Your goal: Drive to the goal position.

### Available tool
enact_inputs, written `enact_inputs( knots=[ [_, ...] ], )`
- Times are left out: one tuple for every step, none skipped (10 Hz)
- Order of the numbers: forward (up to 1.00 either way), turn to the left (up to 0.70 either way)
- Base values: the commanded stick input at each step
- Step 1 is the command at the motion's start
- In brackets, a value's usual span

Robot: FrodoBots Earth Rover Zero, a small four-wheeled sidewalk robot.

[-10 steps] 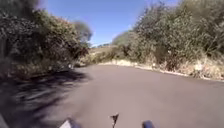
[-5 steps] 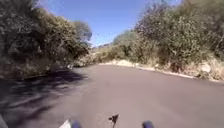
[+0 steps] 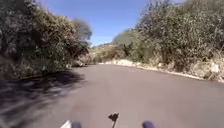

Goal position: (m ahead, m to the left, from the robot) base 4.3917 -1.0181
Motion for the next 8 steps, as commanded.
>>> enact_inputs(
  knots=[
    [0.85,0.00],
    [0.85,0.00],
    [0.85,0.00],
    [0.85,0.00],
    [0.85,0.00],
    [0.85,0.00],
    [0.85,0.00],
    [0.85,0.00]
  ],
)
